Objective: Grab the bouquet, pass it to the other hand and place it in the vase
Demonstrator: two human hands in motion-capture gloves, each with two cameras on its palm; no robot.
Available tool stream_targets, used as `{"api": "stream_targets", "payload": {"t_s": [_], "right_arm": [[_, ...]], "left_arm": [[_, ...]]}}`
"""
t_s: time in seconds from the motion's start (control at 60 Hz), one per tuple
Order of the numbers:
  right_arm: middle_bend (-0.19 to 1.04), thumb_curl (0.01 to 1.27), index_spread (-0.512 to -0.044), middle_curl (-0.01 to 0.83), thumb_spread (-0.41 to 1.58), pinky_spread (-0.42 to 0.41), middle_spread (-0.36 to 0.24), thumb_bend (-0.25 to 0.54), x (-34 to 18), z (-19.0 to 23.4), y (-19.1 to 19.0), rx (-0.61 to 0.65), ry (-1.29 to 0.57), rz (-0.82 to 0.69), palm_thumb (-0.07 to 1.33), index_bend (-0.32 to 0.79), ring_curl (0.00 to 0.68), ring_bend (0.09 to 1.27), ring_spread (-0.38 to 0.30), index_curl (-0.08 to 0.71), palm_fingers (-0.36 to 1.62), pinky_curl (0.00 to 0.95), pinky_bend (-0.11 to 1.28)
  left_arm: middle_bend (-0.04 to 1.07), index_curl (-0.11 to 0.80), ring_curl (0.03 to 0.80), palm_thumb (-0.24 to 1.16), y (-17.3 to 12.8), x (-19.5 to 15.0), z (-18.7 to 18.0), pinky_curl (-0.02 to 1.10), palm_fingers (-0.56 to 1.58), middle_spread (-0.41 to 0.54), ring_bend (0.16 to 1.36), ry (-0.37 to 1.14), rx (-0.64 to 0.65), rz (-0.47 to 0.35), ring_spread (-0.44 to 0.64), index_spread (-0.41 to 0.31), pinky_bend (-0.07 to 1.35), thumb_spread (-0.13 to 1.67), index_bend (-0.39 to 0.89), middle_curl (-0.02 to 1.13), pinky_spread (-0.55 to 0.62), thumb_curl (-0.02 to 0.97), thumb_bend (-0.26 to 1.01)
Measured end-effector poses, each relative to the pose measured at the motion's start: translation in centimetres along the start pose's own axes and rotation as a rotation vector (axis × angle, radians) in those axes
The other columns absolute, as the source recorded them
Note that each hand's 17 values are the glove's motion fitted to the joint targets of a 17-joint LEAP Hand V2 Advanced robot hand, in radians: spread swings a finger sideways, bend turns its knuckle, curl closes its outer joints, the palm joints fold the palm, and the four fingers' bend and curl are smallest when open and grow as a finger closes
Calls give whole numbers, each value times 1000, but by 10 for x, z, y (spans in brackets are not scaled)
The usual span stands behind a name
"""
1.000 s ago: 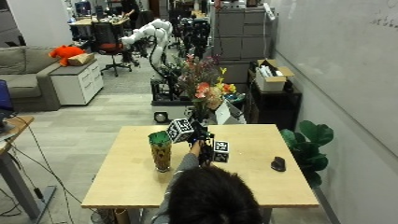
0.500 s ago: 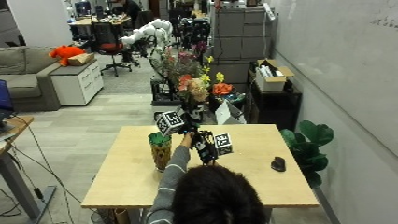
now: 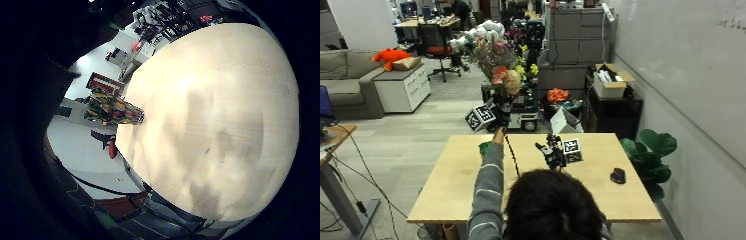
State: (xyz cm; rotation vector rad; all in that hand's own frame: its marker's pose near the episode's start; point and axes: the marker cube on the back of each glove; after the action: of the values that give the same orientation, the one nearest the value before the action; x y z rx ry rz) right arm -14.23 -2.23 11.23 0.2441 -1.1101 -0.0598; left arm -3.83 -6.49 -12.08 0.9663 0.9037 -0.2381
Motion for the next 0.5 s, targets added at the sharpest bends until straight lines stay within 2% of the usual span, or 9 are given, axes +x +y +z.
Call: {"api": "stream_targets", "payload": {"t_s": [0.05,0.2,0.333,0.383,0.45,0.5], "right_arm": [[209,501,-362,368,980,243,-96,-26,3,-3,-1,7,35,7,673,107,340,458,-64,251,318,376,543],[197,482,-362,369,987,254,-85,-26,-11,-1,6,-75,-129,-121,673,122,335,449,-52,239,312,363,522],[194,471,-361,368,995,256,-82,-25,-3,-1,1,-51,-73,-113,681,133,331,445,-43,238,325,353,495],[193,469,-361,367,997,257,-82,-24,6,-1,-1,-44,-30,-47,686,130,330,442,-41,237,329,351,490],[189,465,-361,364,998,257,-82,-25,37,-4,-12,4,136,149,687,135,327,436,-39,240,335,350,483],[189,463,-360,363,998,256,-82,-25,27,1,-8,-31,64,105,688,138,326,432,-38,243,339,347,474]], "left_arm": [[766,591,459,730,-6,-3,-1,470,1402,-358,814,3,8,-9,-378,-353,668,1127,491,568,-395,503,-15],[768,603,458,729,-23,-19,3,470,1402,-358,815,4,25,-31,-378,-355,669,1127,483,565,-395,509,-15],[769,612,458,728,-29,-32,7,470,1402,-357,815,10,29,-54,-378,-356,669,1127,477,564,-395,512,-15],[769,615,458,728,-30,-40,12,470,1402,-357,815,16,21,-70,-378,-356,669,1127,475,563,-395,513,-15],[770,619,458,728,-32,-49,18,470,1402,-357,815,19,19,-86,-378,-357,669,1127,472,562,-395,515,-15],[770,622,458,727,-32,-52,20,470,1402,-357,815,25,23,-86,-378,-357,669,1127,471,562,-395,515,-15]]}}
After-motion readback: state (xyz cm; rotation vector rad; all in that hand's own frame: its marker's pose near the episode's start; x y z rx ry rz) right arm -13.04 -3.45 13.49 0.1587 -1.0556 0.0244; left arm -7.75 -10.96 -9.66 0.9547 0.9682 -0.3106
